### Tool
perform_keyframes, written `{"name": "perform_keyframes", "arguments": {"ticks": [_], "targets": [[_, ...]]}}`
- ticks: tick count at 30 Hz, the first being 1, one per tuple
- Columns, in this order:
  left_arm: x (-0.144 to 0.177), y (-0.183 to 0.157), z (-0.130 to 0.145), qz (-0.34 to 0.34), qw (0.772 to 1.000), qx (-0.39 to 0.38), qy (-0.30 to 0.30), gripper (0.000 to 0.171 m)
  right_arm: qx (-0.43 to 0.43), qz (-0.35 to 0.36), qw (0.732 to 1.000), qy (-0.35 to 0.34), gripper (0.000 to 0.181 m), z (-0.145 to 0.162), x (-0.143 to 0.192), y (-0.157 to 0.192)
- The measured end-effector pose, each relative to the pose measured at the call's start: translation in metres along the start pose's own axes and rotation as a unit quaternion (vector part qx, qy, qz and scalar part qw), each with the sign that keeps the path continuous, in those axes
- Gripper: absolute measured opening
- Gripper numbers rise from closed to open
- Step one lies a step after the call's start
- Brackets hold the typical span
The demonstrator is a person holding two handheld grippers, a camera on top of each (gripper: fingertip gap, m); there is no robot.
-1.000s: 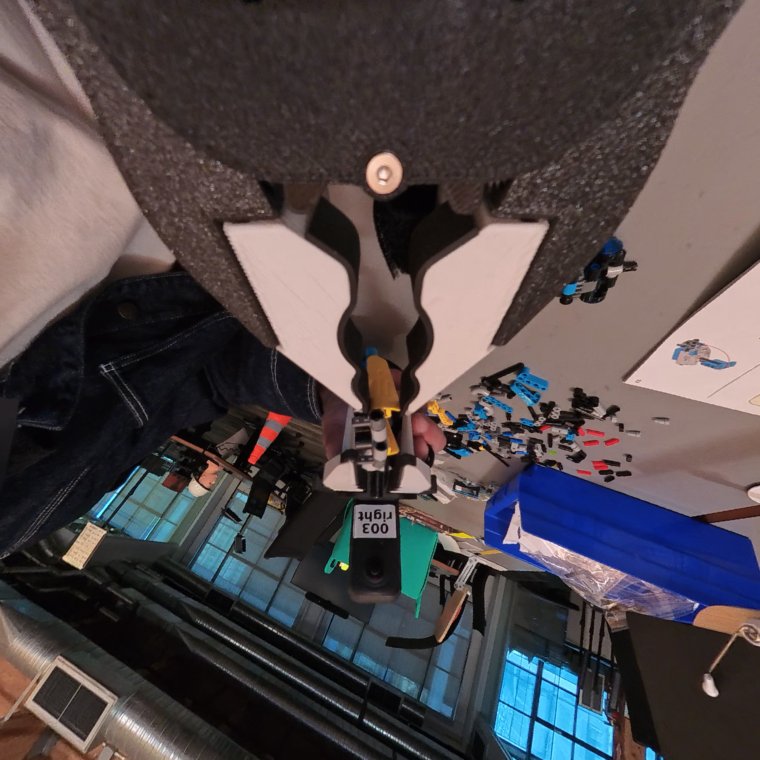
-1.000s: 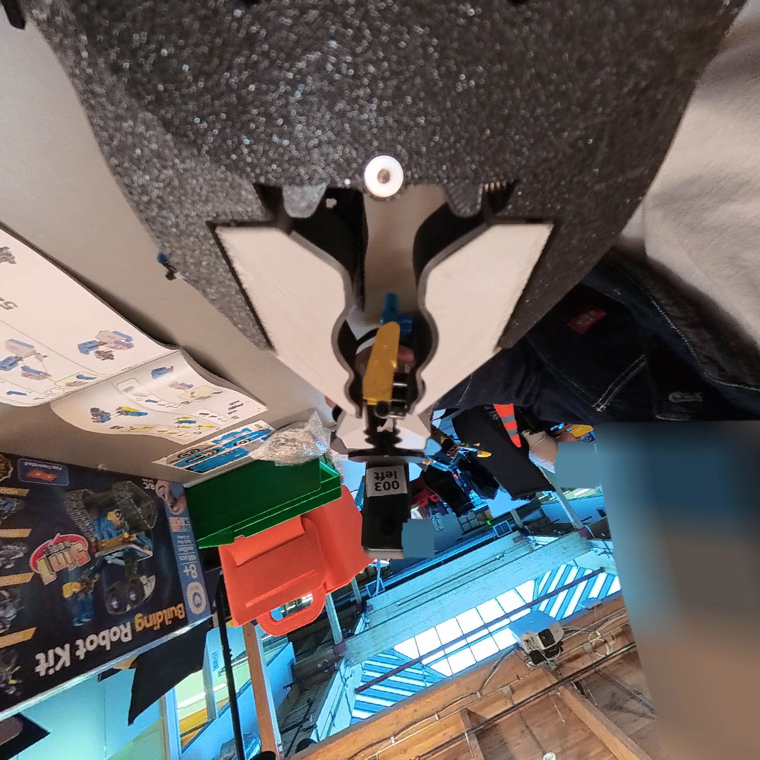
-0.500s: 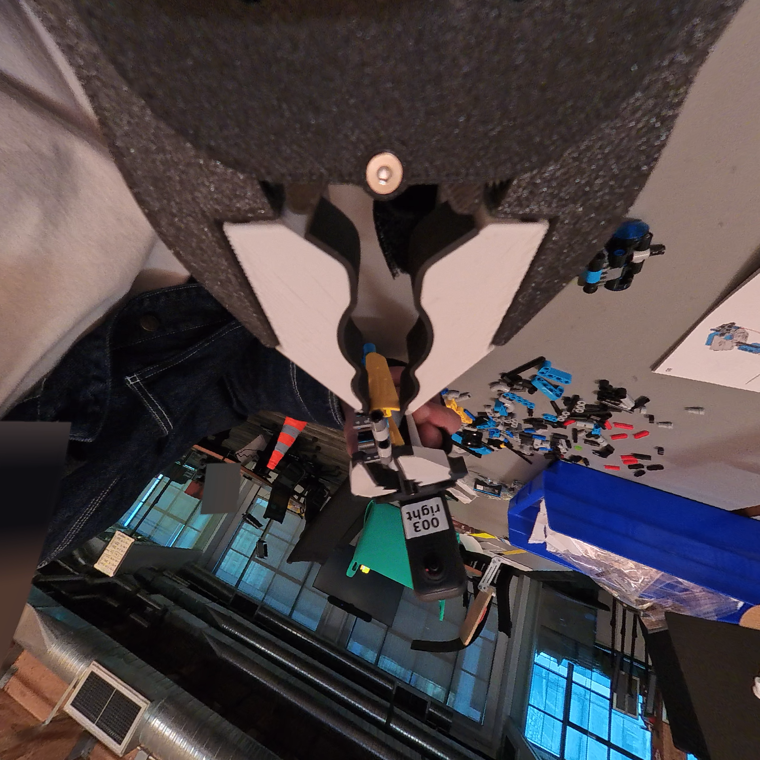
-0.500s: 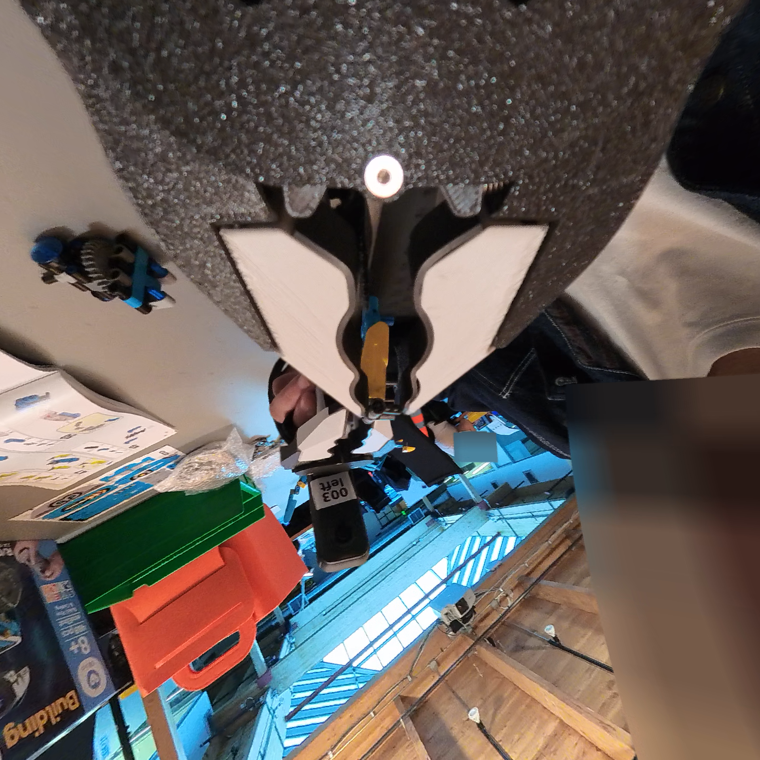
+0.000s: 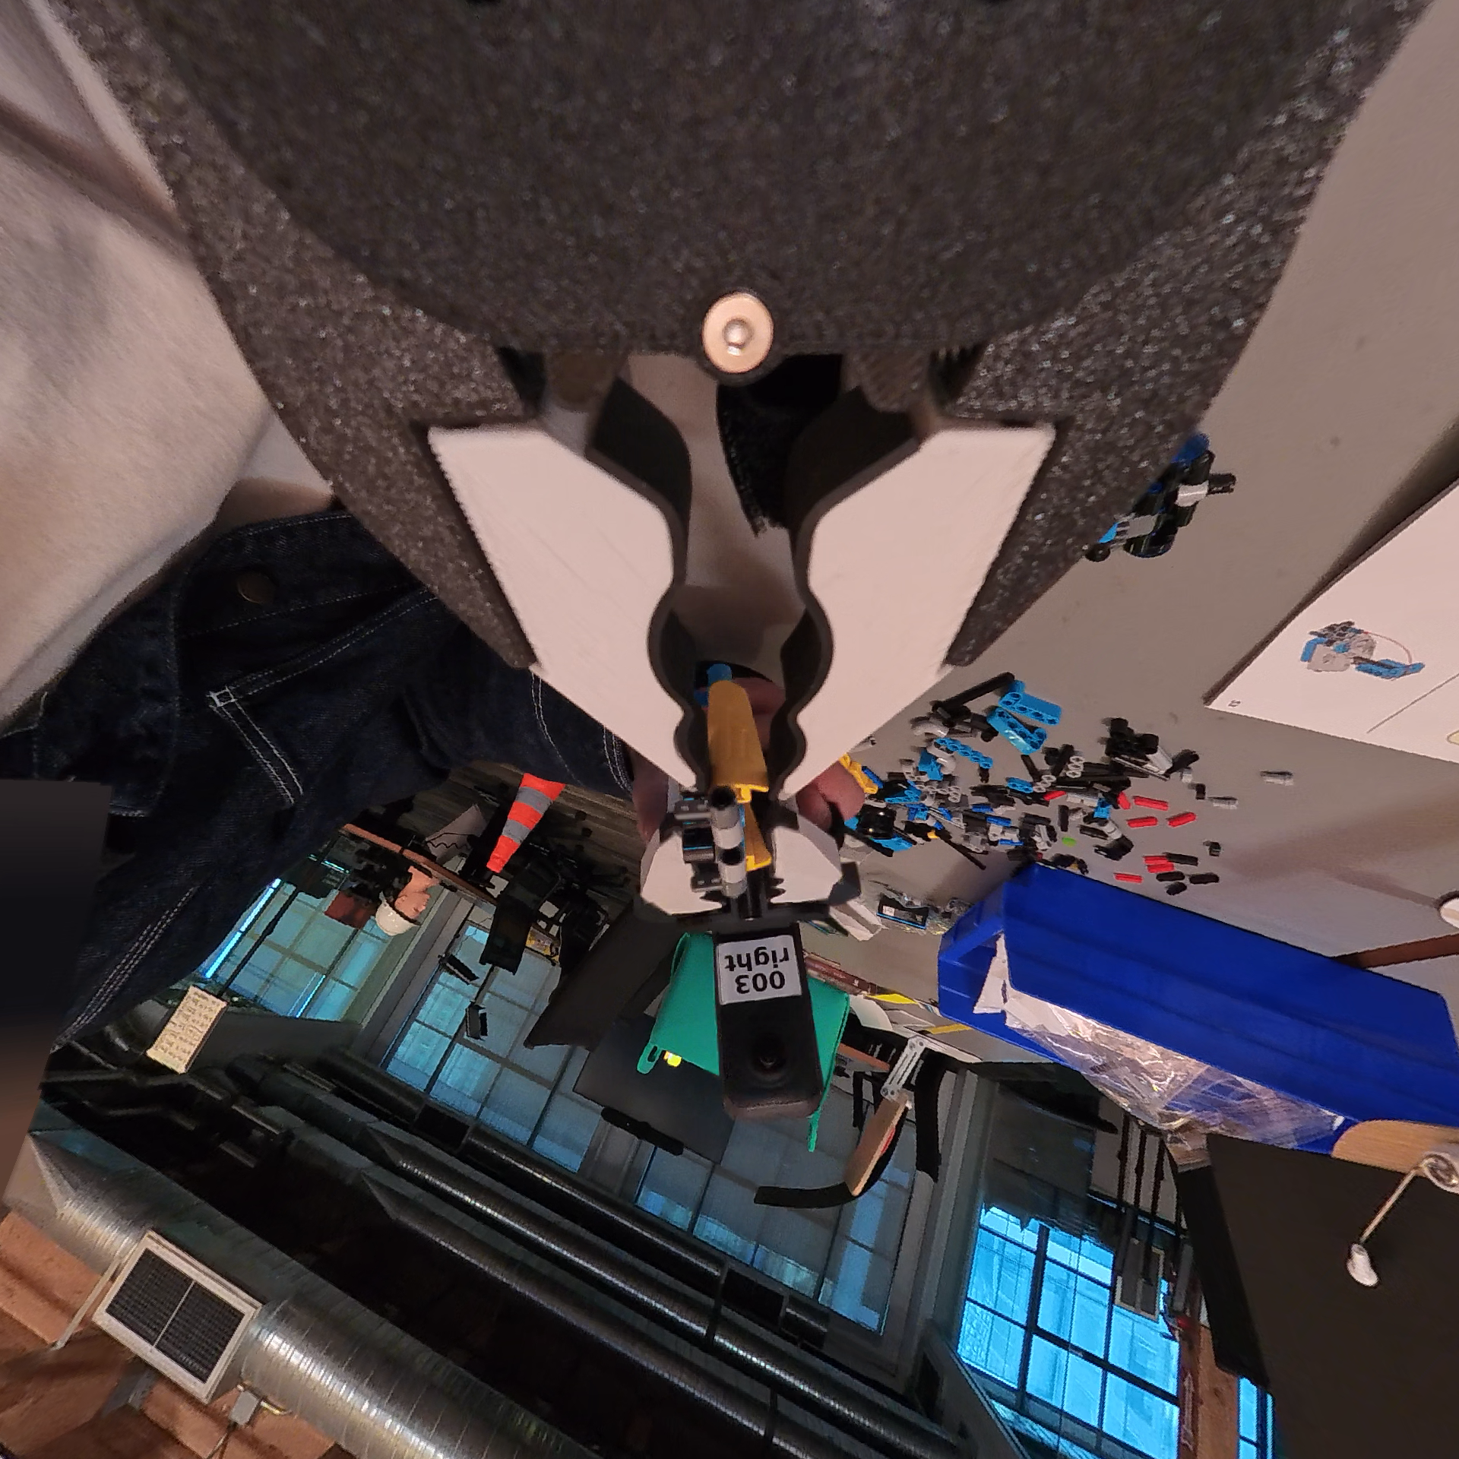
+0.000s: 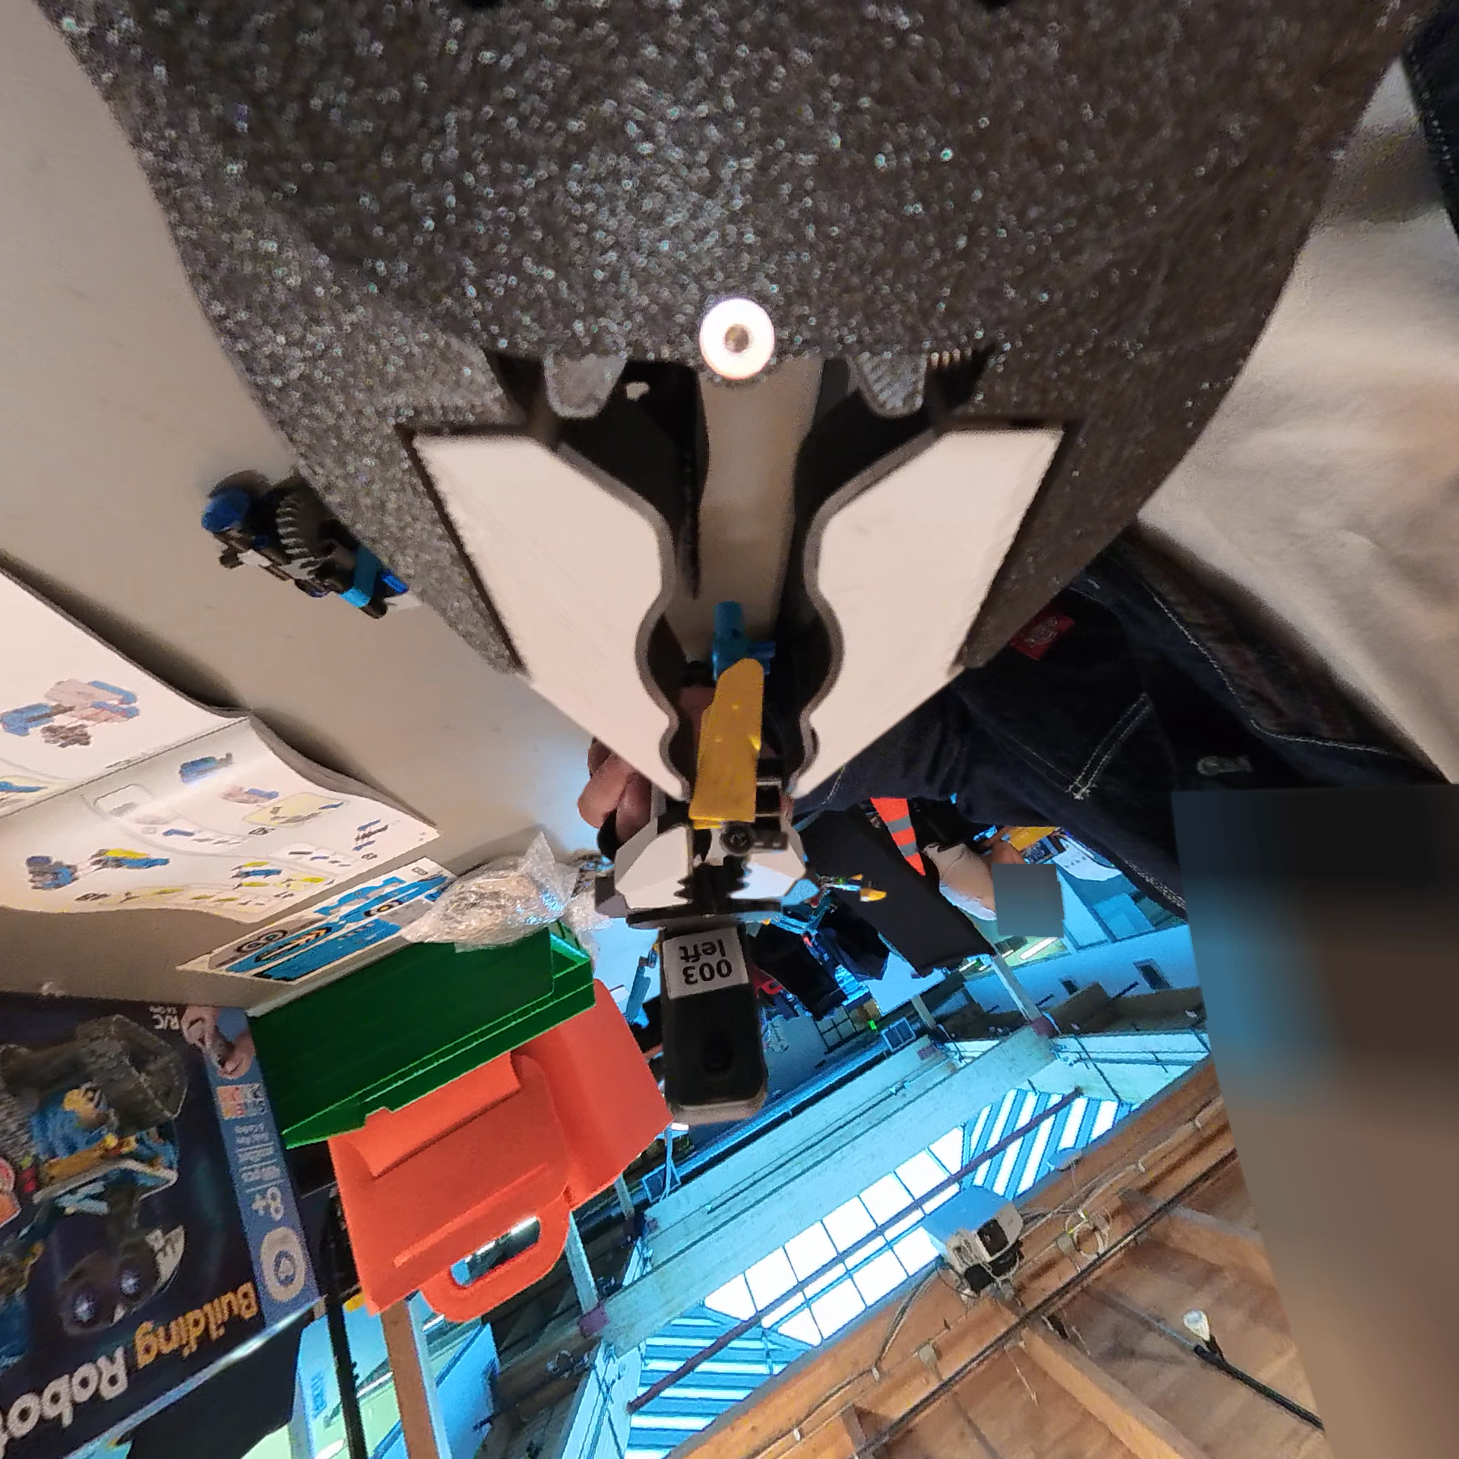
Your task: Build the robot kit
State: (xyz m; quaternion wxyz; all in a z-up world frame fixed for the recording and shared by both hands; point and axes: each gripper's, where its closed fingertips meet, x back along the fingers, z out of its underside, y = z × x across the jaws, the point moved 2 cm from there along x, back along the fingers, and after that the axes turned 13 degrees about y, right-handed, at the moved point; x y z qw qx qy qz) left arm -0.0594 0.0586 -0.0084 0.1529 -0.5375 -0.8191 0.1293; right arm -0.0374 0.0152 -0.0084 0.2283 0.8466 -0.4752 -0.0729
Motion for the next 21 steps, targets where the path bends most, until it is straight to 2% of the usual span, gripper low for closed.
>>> {"name": "perform_keyframes", "arguments": {"ticks": [2, 5, 8, 21], "targets": [[0.000, 0.001, -0.001, -0.001, 1.000, 0.002, -0.003, 0.015, -0.001, 0.007, 1.000, 0.006, 0.018, 0.001, 0.000, -0.002], [0.000, 0.002, -0.001, -0.004, 1.000, 0.007, 0.001, 0.039, 0.012, 0.034, 0.999, 0.015, 0.016, 0.003, 0.000, -0.006], [0.001, 0.003, -0.001, -0.009, 1.000, 0.001, -0.001, 0.024, 0.008, 0.031, 0.999, 0.021, 0.016, 0.005, -0.003, -0.006], [0.002, -0.007, -0.001, 0.023, 1.000, -0.009, 0.005, 0.023, -0.015, -0.024, 0.999, 0.016, 0.016, 0.005, -0.003, 0.003]]}}
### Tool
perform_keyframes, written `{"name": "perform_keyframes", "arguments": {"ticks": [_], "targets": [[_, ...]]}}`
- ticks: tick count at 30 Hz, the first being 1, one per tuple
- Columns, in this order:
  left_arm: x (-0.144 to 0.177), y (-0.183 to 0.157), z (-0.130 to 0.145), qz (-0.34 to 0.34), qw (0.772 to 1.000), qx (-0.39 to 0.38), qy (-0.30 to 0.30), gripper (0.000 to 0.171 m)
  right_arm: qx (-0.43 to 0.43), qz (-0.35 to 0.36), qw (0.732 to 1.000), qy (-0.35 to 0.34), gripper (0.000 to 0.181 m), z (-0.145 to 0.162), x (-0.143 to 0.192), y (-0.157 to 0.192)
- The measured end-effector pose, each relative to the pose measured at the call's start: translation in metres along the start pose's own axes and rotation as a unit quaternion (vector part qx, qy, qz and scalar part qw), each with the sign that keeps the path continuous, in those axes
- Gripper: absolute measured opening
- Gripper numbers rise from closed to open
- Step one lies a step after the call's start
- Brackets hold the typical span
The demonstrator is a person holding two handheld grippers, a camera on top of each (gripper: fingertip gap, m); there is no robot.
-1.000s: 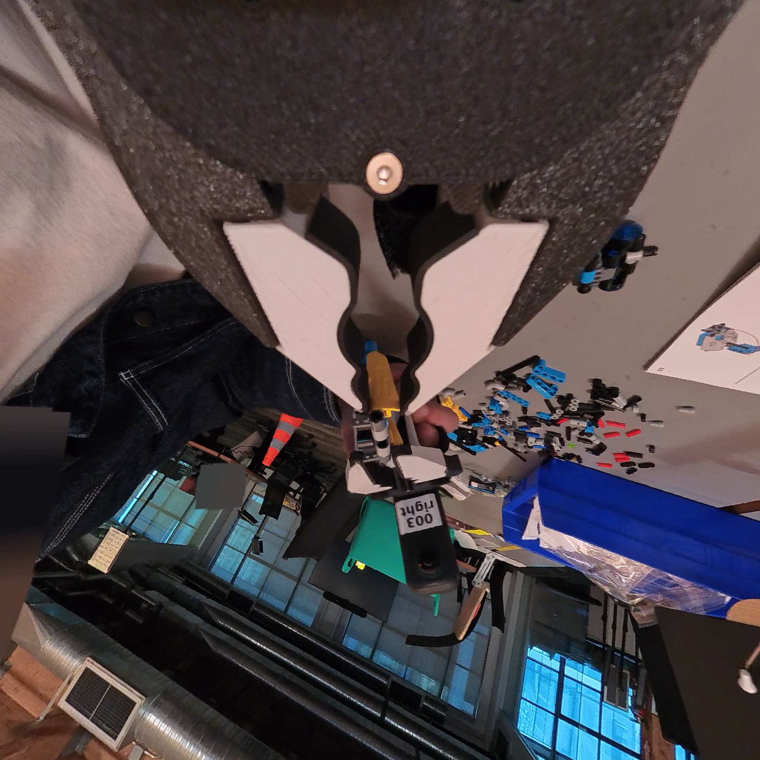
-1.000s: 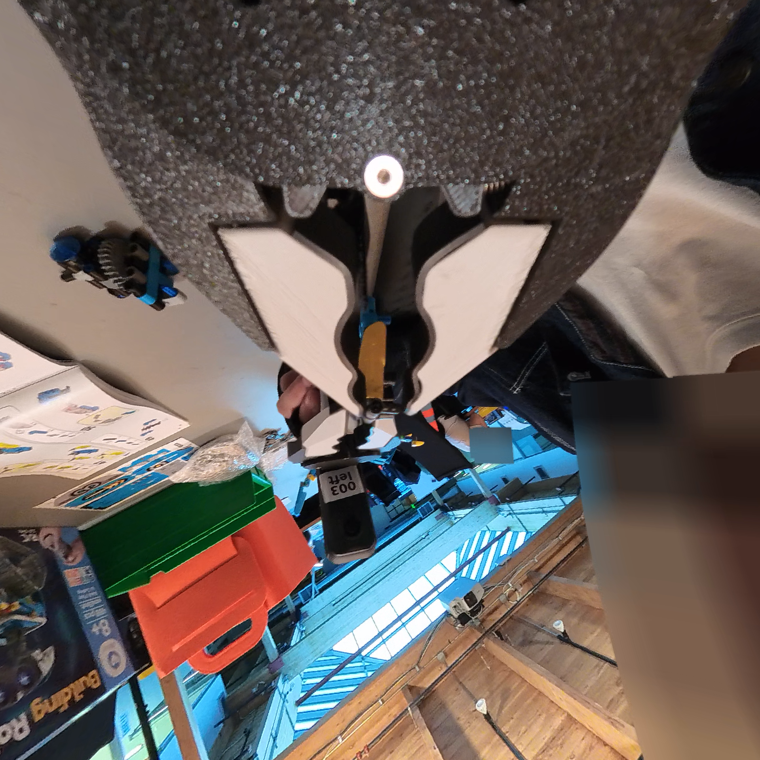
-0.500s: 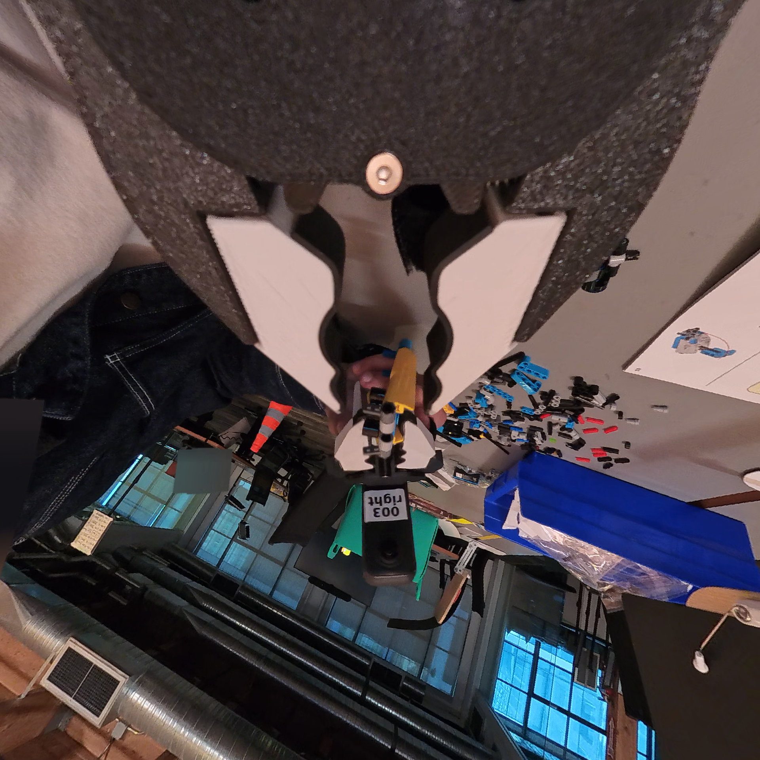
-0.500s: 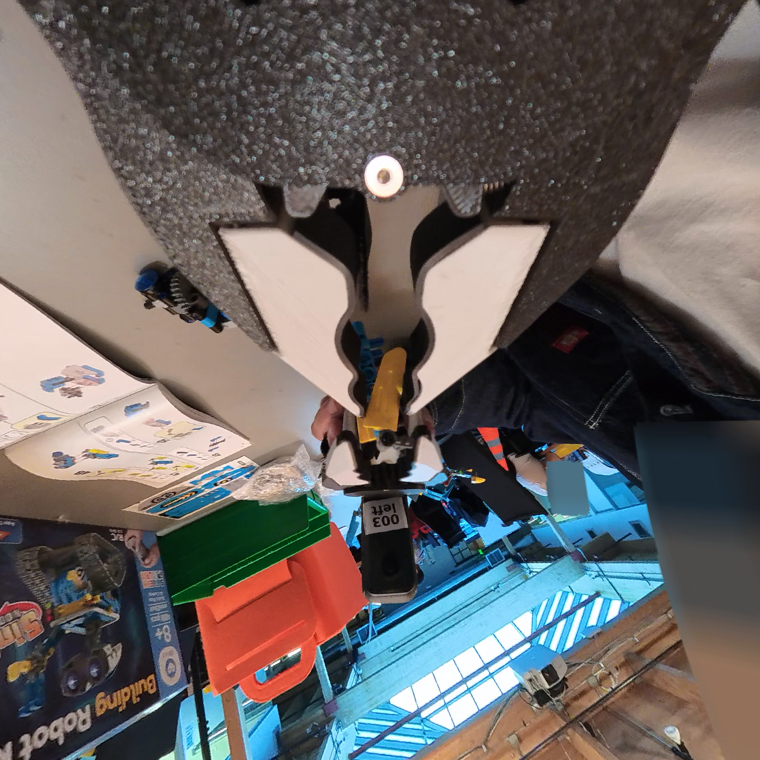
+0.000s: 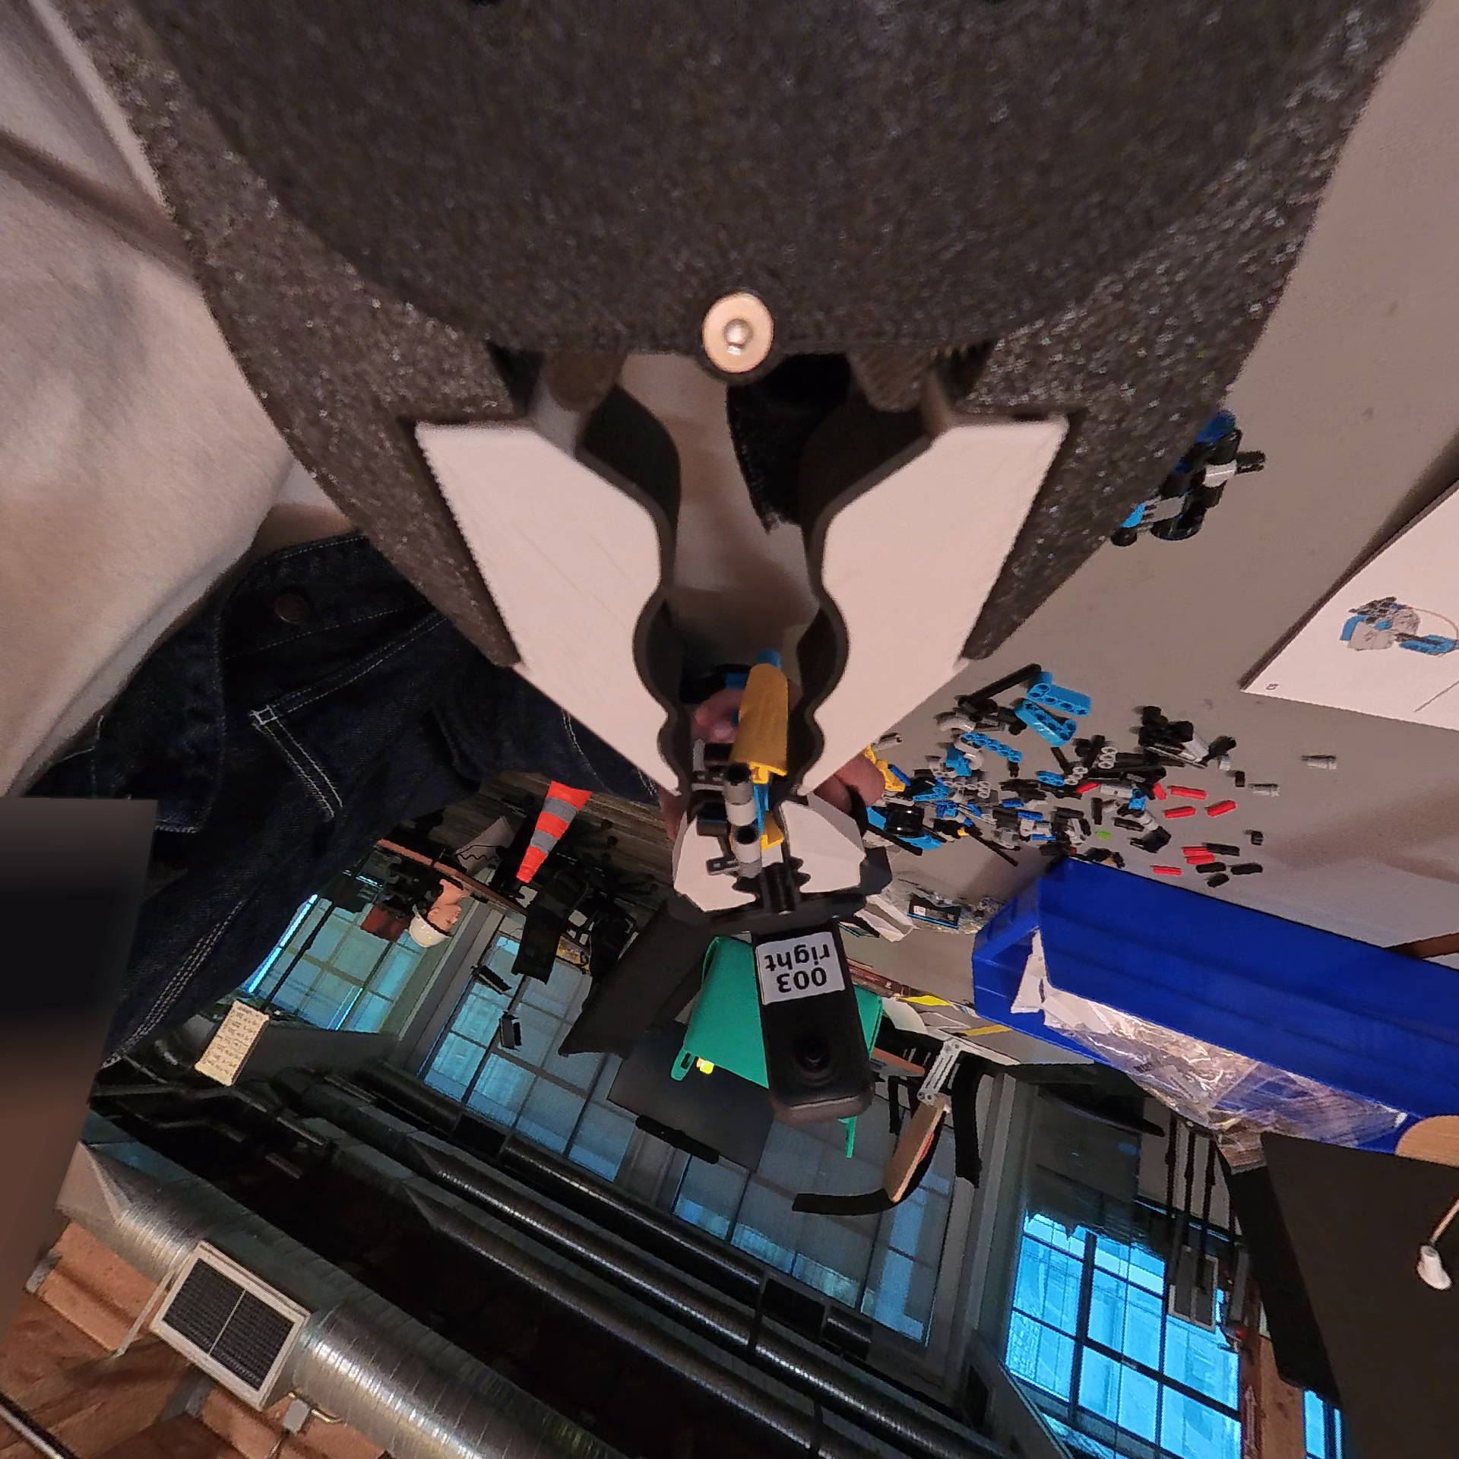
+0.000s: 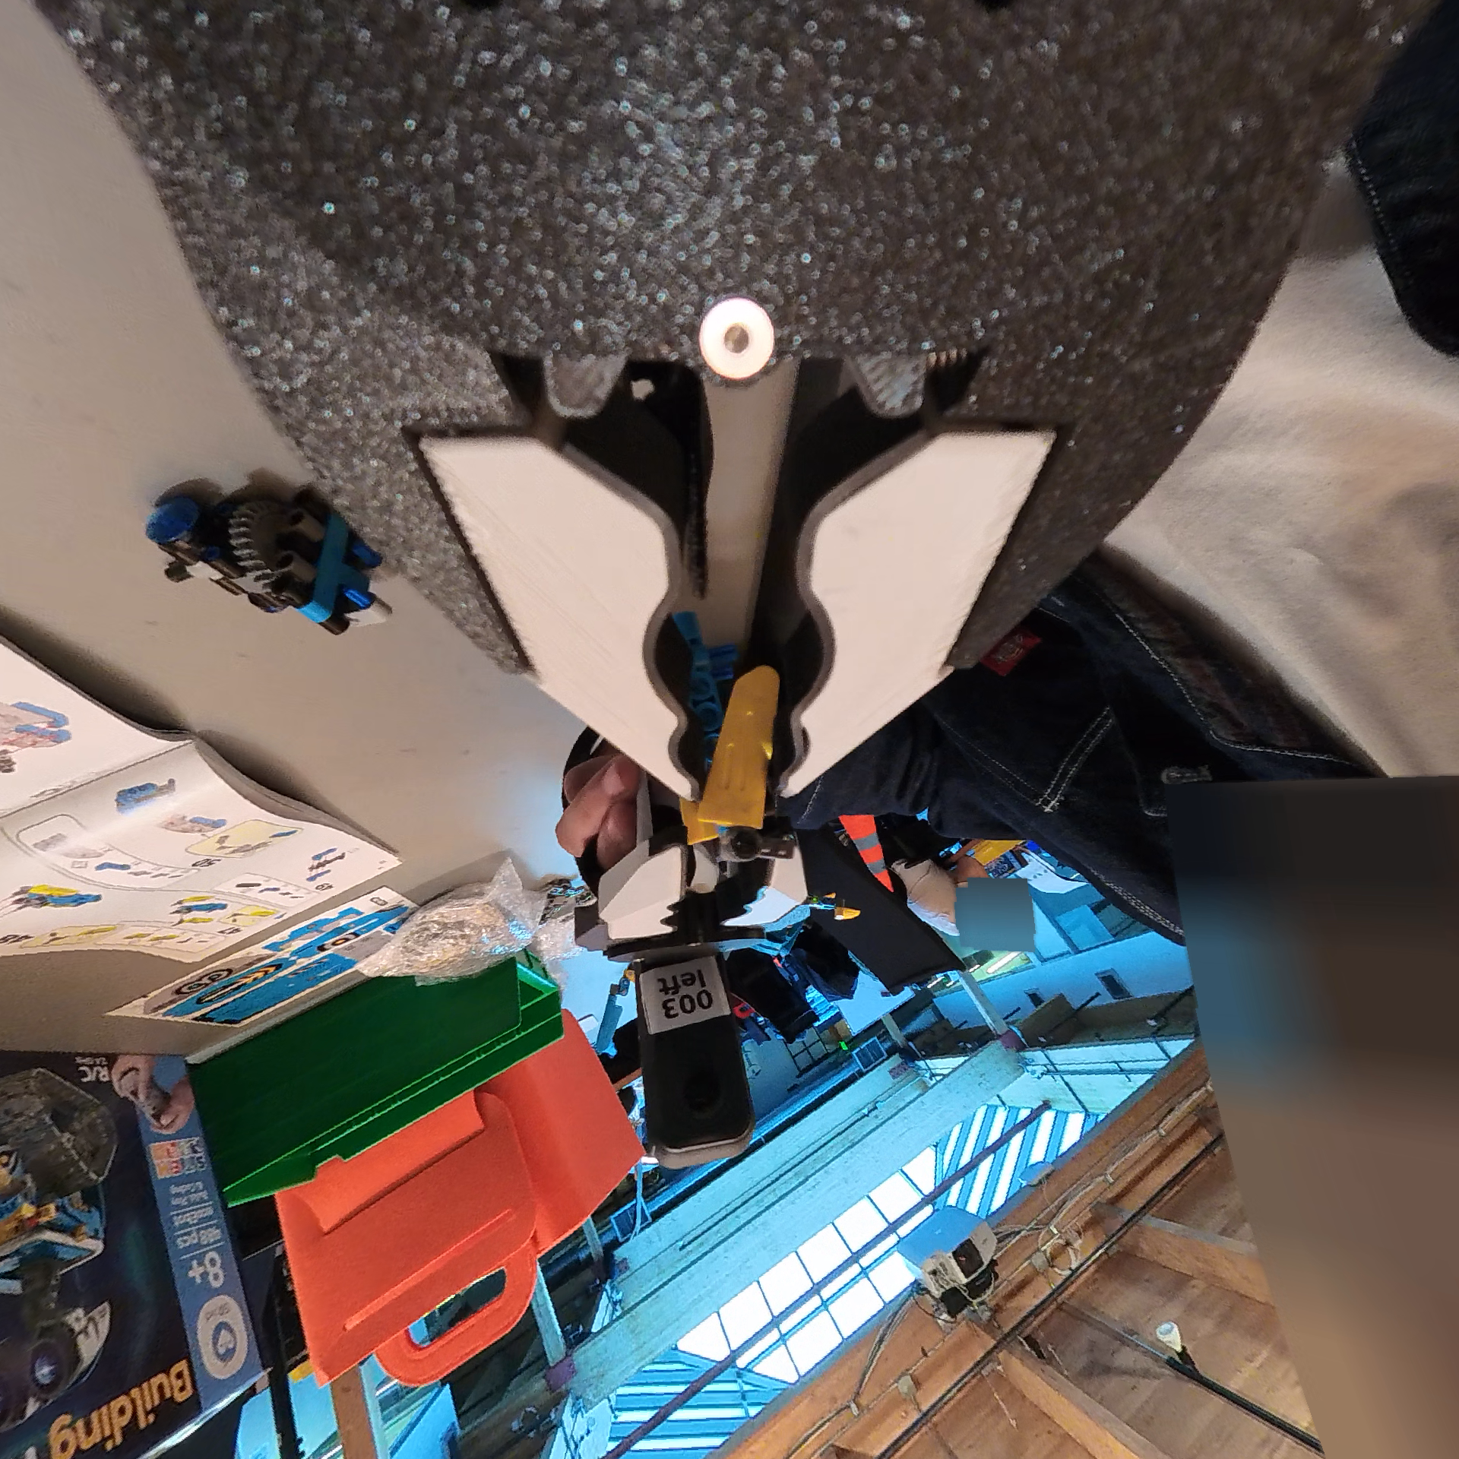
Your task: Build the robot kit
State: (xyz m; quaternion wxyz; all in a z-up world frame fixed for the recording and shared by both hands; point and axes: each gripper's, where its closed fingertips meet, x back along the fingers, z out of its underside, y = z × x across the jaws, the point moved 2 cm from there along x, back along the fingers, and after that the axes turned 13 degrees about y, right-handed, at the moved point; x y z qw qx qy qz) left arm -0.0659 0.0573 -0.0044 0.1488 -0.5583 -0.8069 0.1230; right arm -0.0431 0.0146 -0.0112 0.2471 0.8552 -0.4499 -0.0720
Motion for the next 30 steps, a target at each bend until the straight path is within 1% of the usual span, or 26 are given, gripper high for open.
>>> {"name": "perform_keyframes", "arguments": {"ticks": [3, 11, 13, 16, 17, 20, 21, 25, 30], "targets": [[0.000, 0.000, 0.000, 0.002, 1.000, 0.001, -0.001, 0.023, -0.005, -0.006, 1.000, -0.001, 0.016, 0.000, 0.000, 0.000], [0.000, 0.006, 0.001, -0.009, 1.000, 0.015, -0.002, 0.024, -0.009, 0.011, 1.000, -0.002, 0.015, 0.000, 0.001, -0.005], [0.000, 0.009, 0.003, -0.013, 1.000, 0.018, 0.006, 0.028, -0.012, 0.007, 1.000, -0.011, 0.015, -0.002, 0.003, -0.005], [-0.003, 0.010, 0.006, -0.015, 1.000, 0.019, 0.014, 0.028, -0.016, -0.007, 1.000, -0.017, 0.016, -0.004, 0.004, -0.002], [-0.005, 0.010, 0.008, -0.015, 1.000, 0.018, 0.017, 0.027, -0.018, -0.009, 1.000, -0.018, 0.016, -0.004, 0.004, -0.002], [-0.007, 0.007, 0.008, -0.012, 1.000, 0.007, 0.015, 0.015, -0.018, -0.009, 1.000, -0.016, 0.016, -0.004, 0.003, -0.002], [-0.007, 0.006, 0.008, -0.013, 1.000, 0.003, 0.015, 0.013, -0.017, -0.010, 1.000, -0.016, 0.016, -0.004, 0.003, -0.001], [-0.006, 0.009, 0.008, -0.021, 1.000, 0.005, 0.015, 0.013, -0.009, 0.005, 1.000, -0.016, 0.016, -0.004, 0.003, -0.004], [-0.007, 0.015, 0.009, -0.032, 0.999, 0.020, 0.008, 0.012, 0.015, 0.042, 0.999, -0.015, 0.016, -0.005, 0.005, -0.007]]}}
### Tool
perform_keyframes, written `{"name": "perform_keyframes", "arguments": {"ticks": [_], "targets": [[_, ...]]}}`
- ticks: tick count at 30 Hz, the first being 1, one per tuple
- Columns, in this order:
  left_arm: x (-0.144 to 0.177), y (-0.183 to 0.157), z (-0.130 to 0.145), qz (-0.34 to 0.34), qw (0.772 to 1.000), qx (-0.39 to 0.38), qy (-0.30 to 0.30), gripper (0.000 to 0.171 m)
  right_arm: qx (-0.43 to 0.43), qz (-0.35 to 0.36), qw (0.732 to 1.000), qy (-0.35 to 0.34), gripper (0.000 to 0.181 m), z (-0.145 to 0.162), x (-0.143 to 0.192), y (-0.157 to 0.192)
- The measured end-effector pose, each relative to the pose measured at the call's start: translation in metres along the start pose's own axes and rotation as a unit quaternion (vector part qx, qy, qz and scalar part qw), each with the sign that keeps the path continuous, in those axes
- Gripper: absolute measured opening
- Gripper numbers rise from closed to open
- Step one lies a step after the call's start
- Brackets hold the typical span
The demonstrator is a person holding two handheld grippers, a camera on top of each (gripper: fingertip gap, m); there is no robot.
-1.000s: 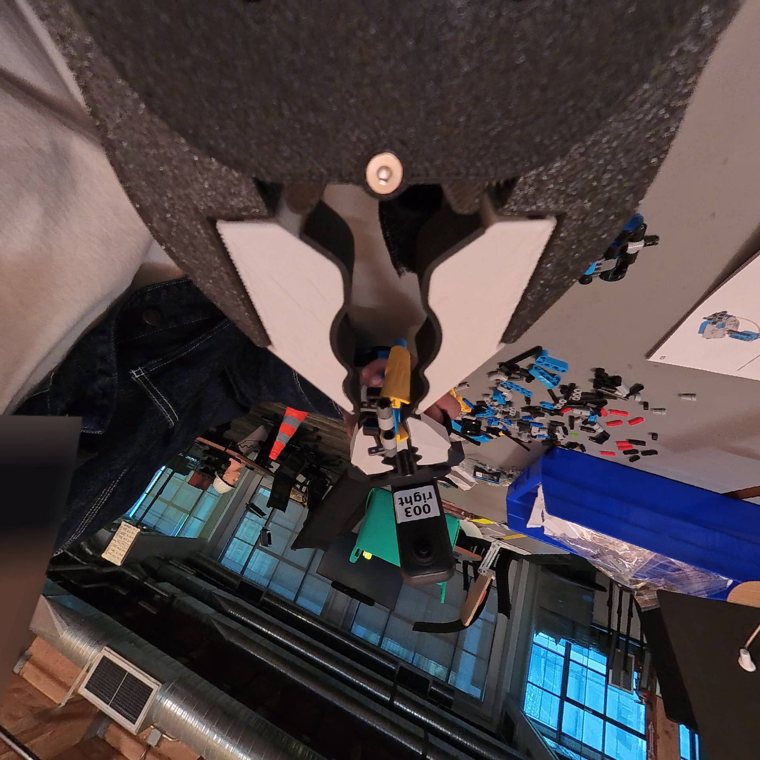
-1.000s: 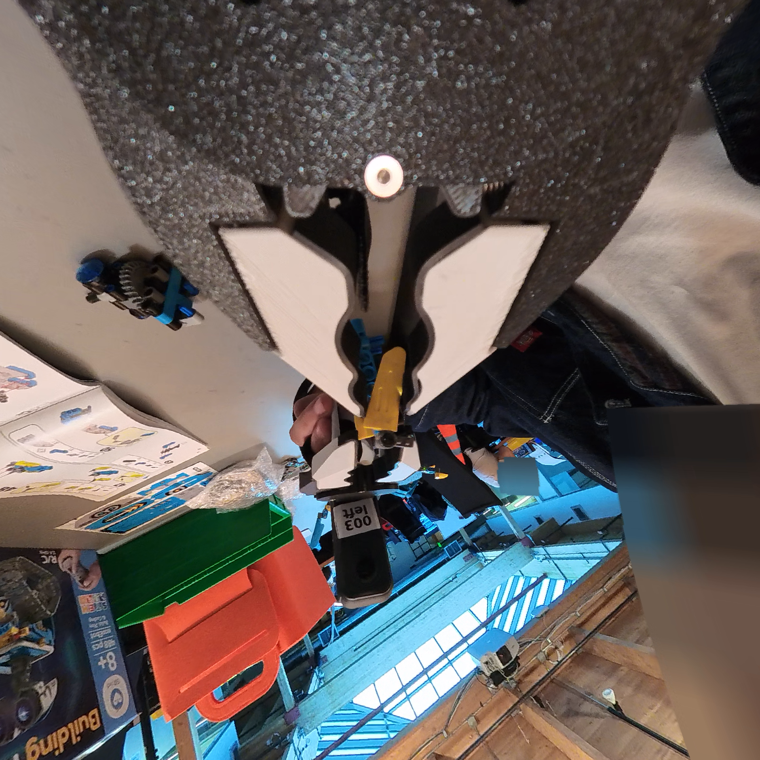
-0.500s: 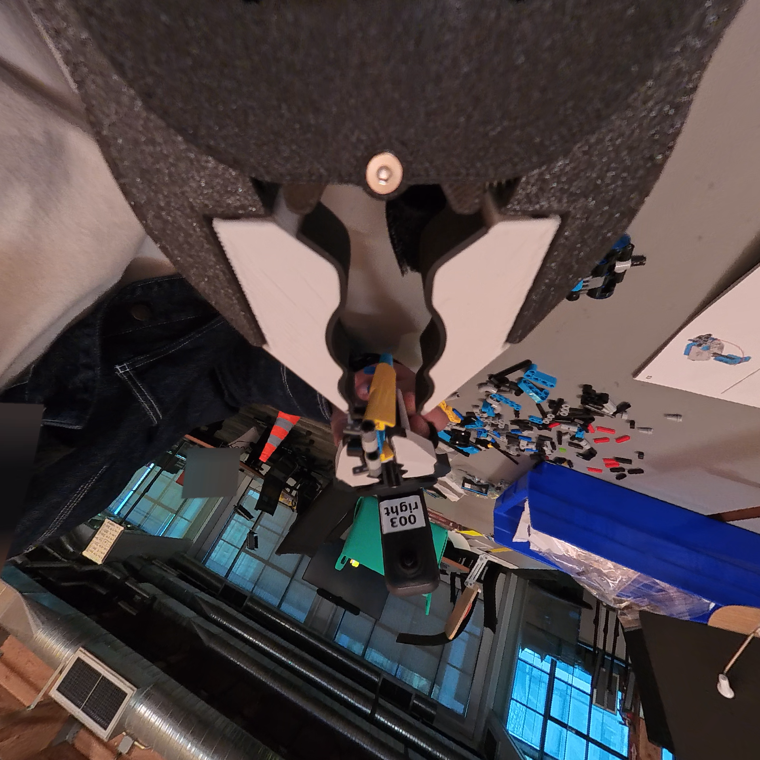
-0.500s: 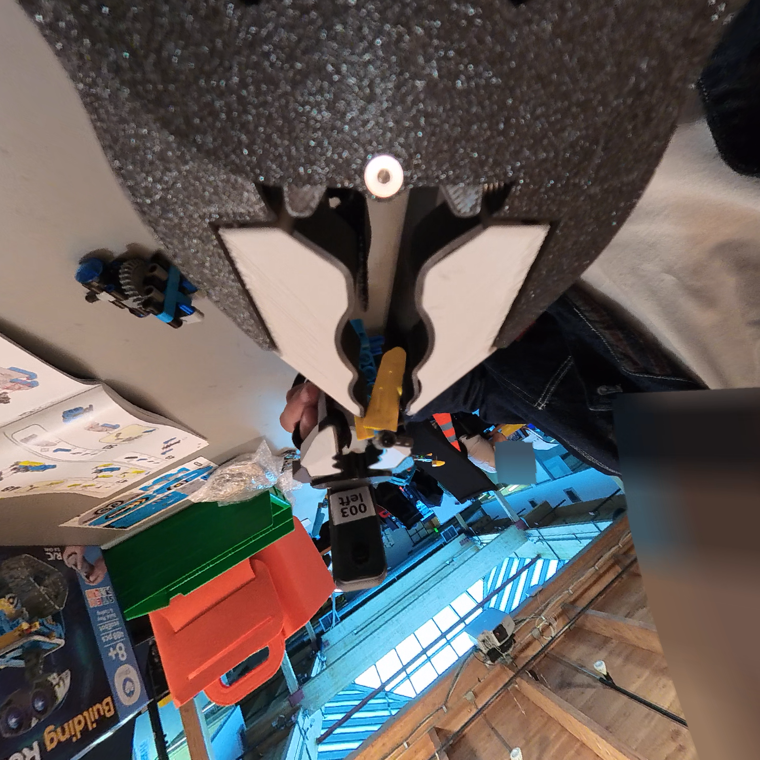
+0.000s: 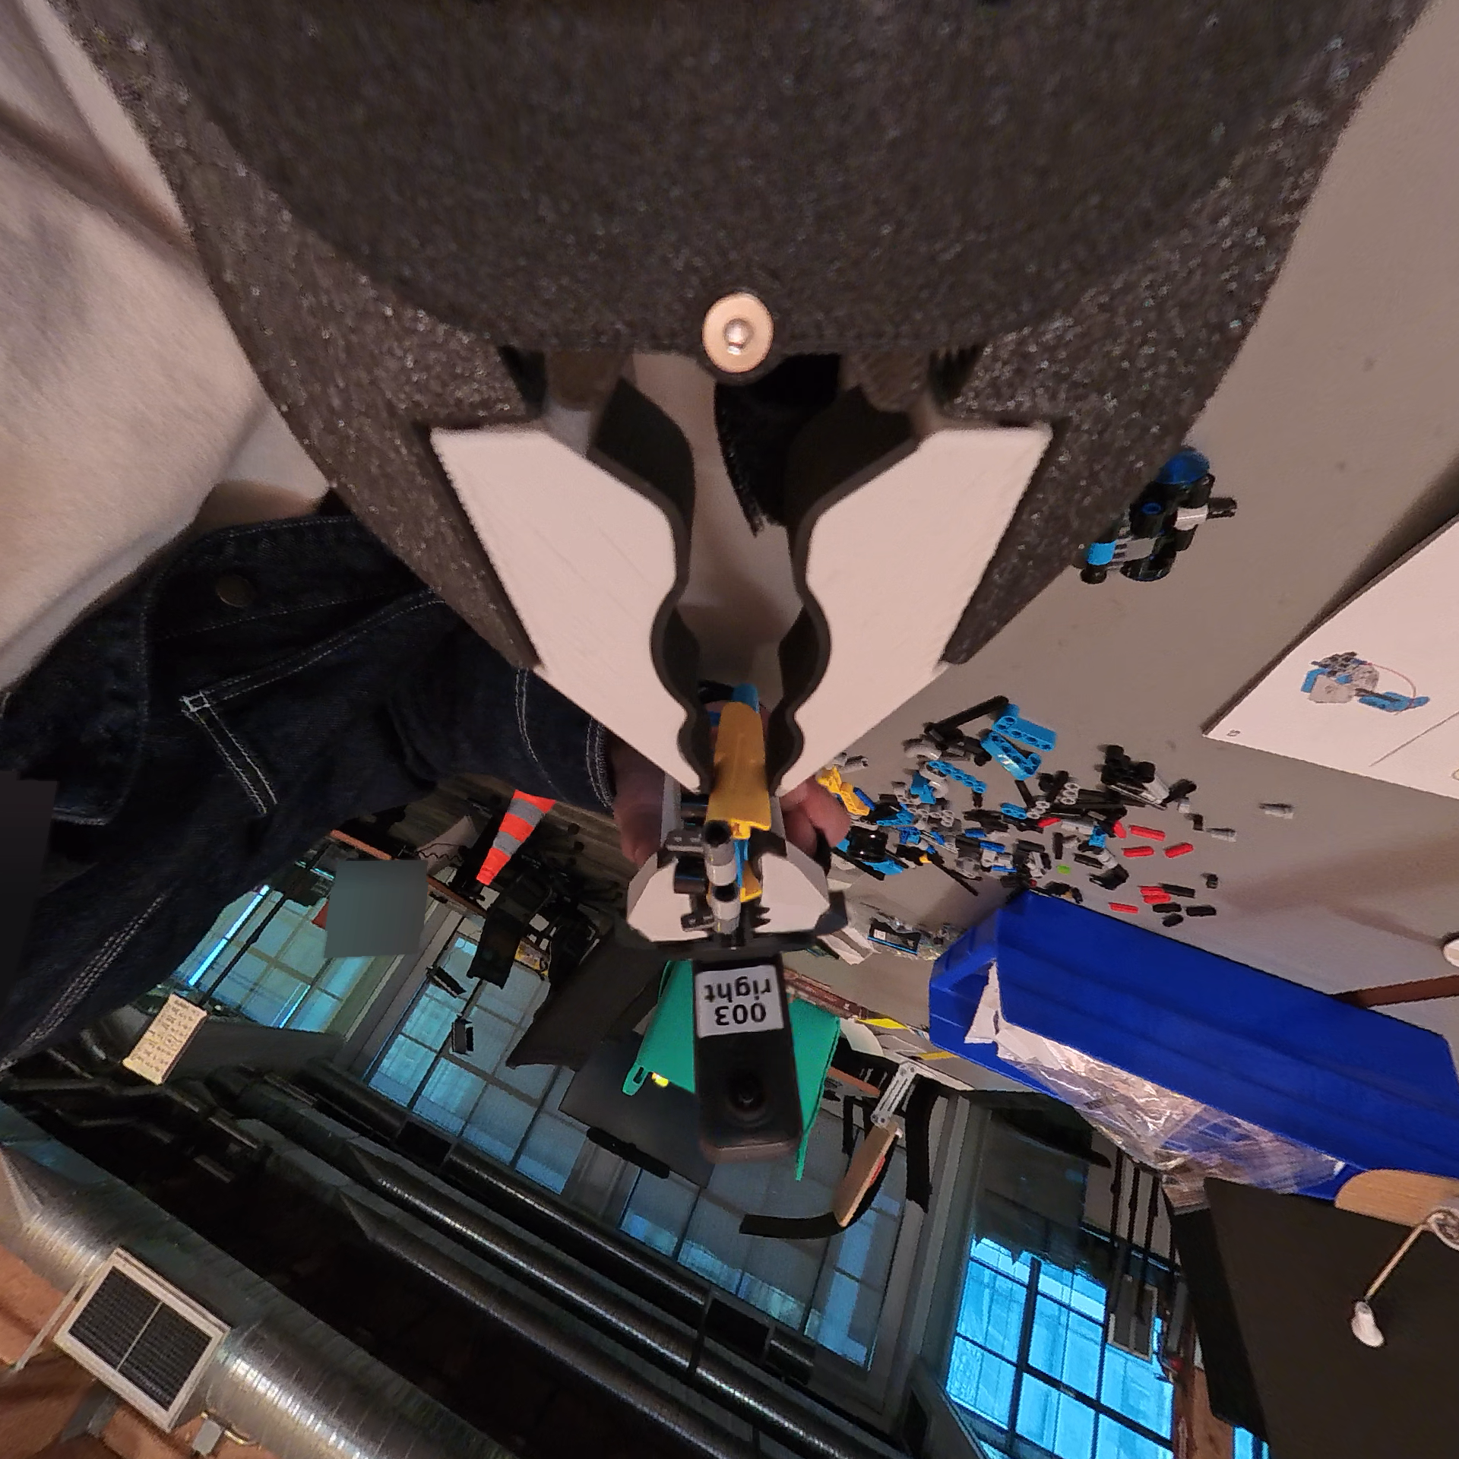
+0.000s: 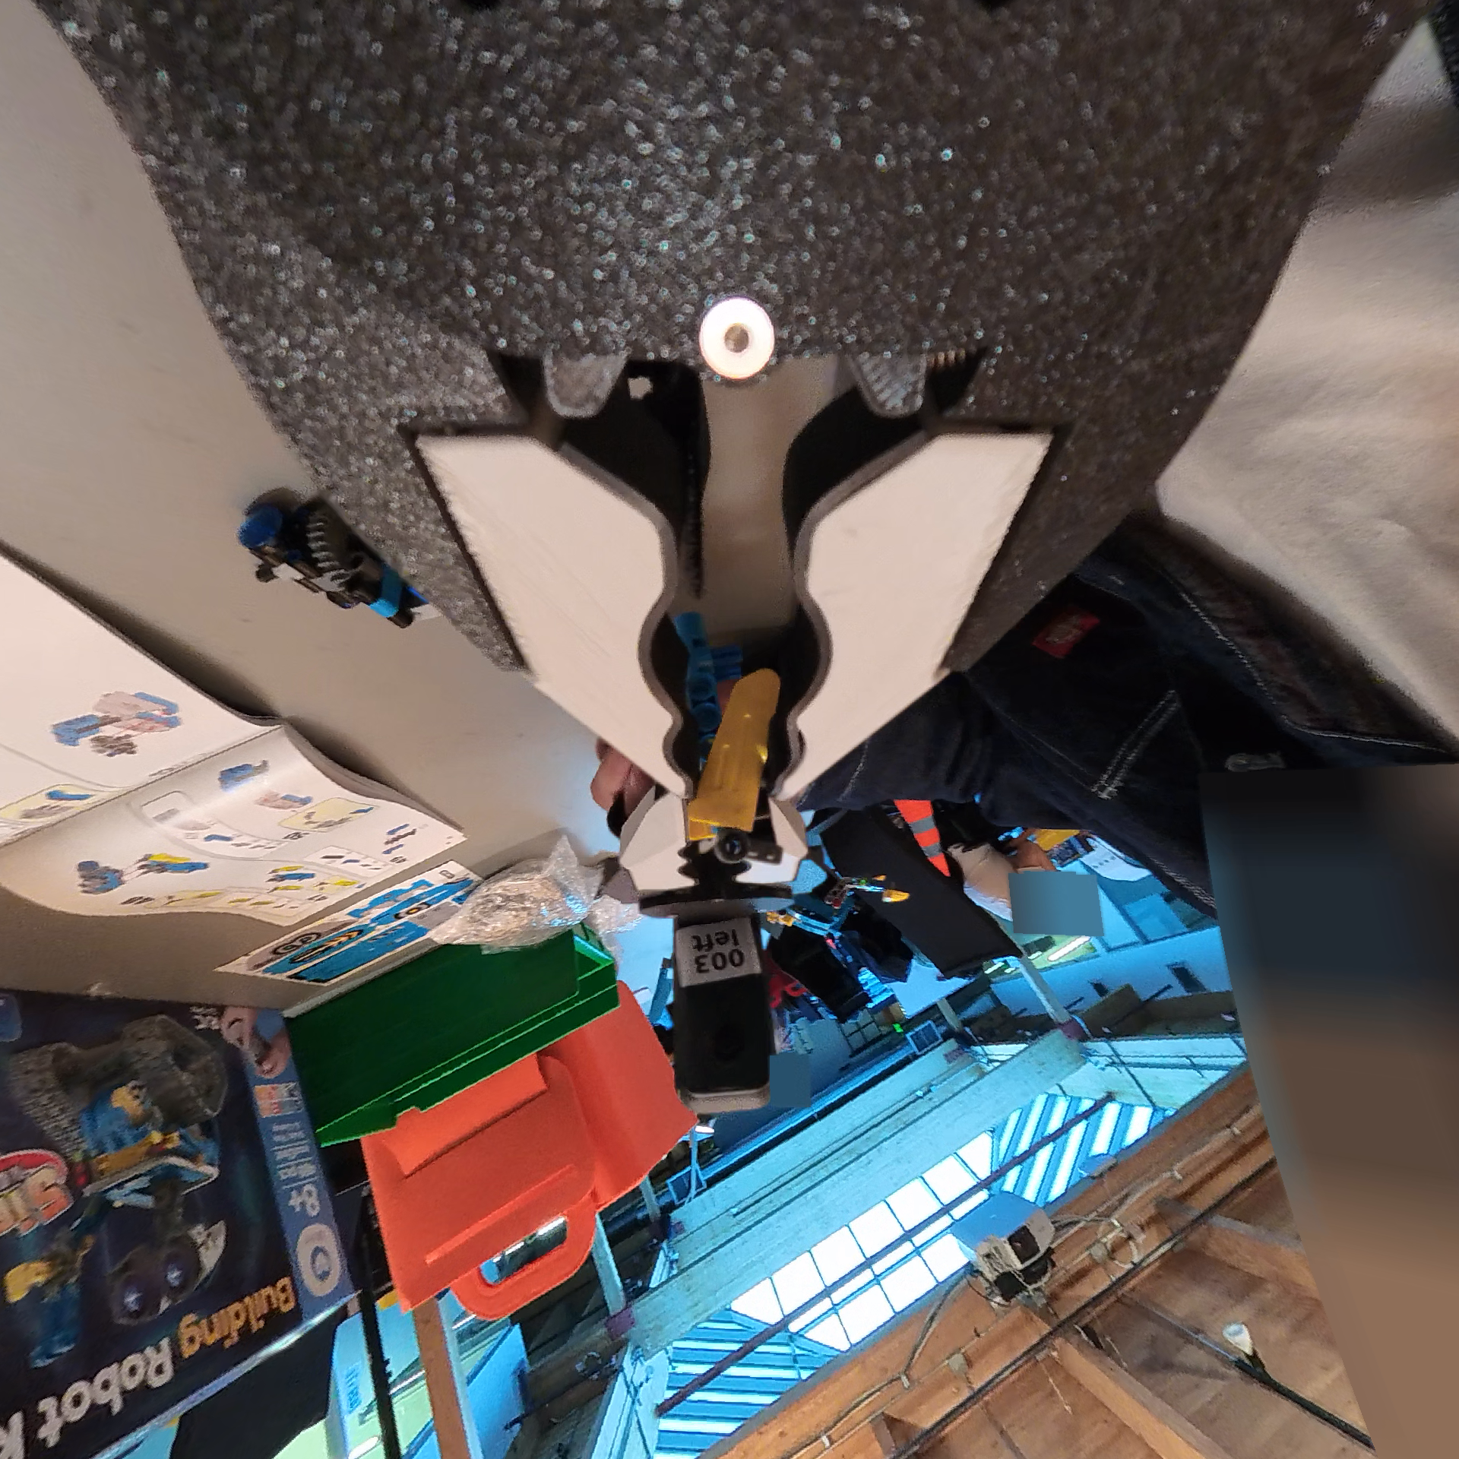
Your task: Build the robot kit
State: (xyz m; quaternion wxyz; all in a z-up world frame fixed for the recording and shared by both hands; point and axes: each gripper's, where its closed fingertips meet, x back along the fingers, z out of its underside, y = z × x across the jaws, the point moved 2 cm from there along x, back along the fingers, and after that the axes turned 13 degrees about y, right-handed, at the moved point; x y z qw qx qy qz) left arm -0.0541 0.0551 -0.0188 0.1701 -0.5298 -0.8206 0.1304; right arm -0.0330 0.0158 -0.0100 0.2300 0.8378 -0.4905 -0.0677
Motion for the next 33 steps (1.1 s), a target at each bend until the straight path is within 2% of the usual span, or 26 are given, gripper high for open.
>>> {"name": "perform_keyframes", "arguments": {"ticks": [5, 8, 10, 11, 14, 17, 24, 30, 33], "targets": [[-0.002, 0.001, 0.000, -0.010, 1.000, 0.003, -0.005, 0.013, 0.002, 0.010, 1.000, -0.004, 0.016, -0.001, 0.002, -0.003], [0.001, -0.009, -0.005, 0.052, 0.998, 0.028, -0.016, 0.013, -0.022, -0.045, 0.999, -0.011, 0.016, -0.002, 0.001, 0.006], [0.004, -0.014, -0.009, 0.072, 0.997, 0.028, -0.029, 0.024, -0.040, -0.084, 0.996, -0.016, 0.015, -0.003, 0.002, 0.012], [0.004, -0.017, -0.009, 0.073, 0.997, 0.018, -0.029, 0.024, -0.043, -0.092, 0.995, -0.020, 0.015, -0.004, 0.003, 0.014], [-0.001, -0.020, -0.004, 0.051, 0.998, -0.018, -0.012, 0.022, -0.044, -0.086, 0.995, -0.016, 0.015, -0.003, 0.003, 0.012], [-0.002, -0.017, -0.003, 0.028, 0.999, -0.035, -0.010, 0.013, -0.039, -0.078, 0.996, -0.010, 0.015, -0.001, 0.000, 0.011], [-0.002, -0.007, -0.001, 0.006, 1.000, -0.022, 0.003, 0.012, -0.010, -0.025, 1.000, -0.003, 0.016, 0.000, 0.000, 0.005], [0.001, -0.008, -0.004, 0.031, 0.999, -0.001, -0.012, 0.012, -0.020, -0.030, 0.999, -0.017, 0.022, -0.004, 0.002, 0.005], [0.002, -0.008, -0.003, 0.018, 1.000, -0.014, -0.007, 0.011, -0.031, -0.034, 0.999, -0.021, 0.016, -0.005, 0.006, 0.002]]}}
